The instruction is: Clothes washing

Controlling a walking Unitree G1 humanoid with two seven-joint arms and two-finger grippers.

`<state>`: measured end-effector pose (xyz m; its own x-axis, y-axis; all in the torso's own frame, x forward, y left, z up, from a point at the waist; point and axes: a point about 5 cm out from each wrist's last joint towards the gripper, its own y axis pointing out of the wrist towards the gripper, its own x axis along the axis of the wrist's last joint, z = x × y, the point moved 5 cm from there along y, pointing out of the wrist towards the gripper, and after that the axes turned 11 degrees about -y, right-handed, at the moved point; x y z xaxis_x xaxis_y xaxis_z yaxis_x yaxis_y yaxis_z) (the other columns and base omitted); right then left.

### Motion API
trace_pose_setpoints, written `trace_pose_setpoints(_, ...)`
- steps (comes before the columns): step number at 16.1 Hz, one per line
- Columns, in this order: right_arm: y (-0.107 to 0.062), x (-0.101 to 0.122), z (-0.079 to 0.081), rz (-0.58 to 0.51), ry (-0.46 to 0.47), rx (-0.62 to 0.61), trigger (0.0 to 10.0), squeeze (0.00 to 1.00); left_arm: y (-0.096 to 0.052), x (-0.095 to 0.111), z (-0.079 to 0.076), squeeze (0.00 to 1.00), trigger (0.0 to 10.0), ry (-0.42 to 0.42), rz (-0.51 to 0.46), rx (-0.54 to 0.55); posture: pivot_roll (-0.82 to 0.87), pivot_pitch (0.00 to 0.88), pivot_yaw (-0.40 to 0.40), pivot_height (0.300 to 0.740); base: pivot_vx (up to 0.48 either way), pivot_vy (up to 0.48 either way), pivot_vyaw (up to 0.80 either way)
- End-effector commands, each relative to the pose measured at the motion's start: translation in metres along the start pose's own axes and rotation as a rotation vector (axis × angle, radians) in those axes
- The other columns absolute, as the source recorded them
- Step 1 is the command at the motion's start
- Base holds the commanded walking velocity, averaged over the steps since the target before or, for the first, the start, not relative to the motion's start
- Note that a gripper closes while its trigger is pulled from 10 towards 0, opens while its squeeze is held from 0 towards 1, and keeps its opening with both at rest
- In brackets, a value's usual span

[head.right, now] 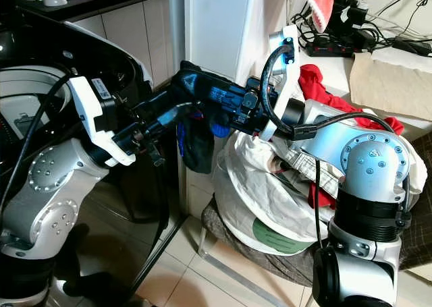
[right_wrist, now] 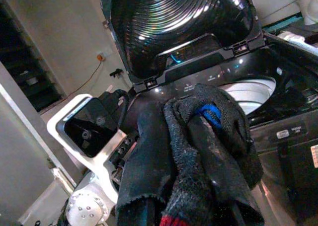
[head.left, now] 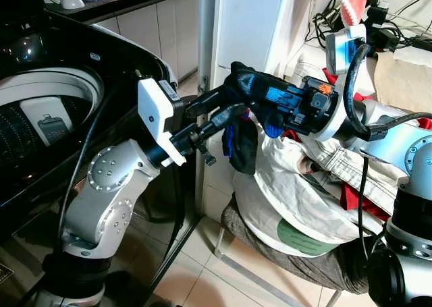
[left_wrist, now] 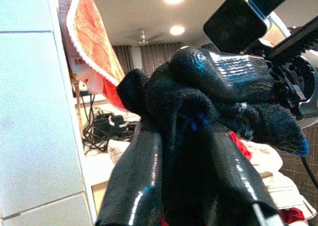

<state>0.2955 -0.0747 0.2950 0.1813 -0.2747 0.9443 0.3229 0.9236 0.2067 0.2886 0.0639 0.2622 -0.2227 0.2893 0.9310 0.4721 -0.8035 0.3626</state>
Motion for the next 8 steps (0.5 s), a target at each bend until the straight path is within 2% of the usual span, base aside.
trace_pose_setpoints(1, -0.006, 0.004, -0.007, -0.011, -0.007, -0.047, 0.0, 0.0, 0.001, 0.014, 0.001, 0.0, 0.0, 0.028, -0.035, -0.008, -0.05, 0.0, -0.057, 0.74, 0.0, 0.0, 0.0)
trace_pose_setpoints(4, -0.008, 0.011, -0.019, -0.042, -0.011, -0.102, 0.0, 0.0, -0.006, 0.023, 0.013, 0.0, 0.0, 0.057, -0.045, 0.032, -0.04, 0.0, -0.061, 0.74, 0.0, 0.0, 0.0)
trace_pose_setpoints(8, -0.006, 0.014, -0.023, -0.059, -0.014, -0.118, 0.0, 0.0, -0.01, 0.031, 0.019, 0.0, 0.0, 0.074, -0.046, 0.044, -0.04, 0.0, -0.059, 0.74, 0.0, 0.0, 0.0)
